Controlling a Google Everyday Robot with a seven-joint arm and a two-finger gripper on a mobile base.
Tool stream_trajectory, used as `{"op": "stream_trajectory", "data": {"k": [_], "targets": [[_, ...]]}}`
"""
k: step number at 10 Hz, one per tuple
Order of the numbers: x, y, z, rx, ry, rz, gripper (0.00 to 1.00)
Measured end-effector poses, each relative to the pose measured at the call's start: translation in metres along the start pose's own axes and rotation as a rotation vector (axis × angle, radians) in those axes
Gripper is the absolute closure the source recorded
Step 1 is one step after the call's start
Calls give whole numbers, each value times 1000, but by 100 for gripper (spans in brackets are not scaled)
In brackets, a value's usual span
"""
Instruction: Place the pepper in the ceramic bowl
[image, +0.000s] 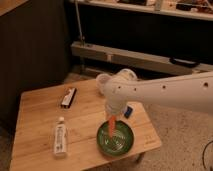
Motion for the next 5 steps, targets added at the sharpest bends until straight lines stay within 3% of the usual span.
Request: {"op": "stream_trajectory", "data": {"k": [2, 4, 5], "targets": [[1, -8, 0, -48, -1, 16, 20], [-1, -18, 3, -136, 11, 40, 20], [-2, -18, 3, -148, 11, 41, 20]]}}
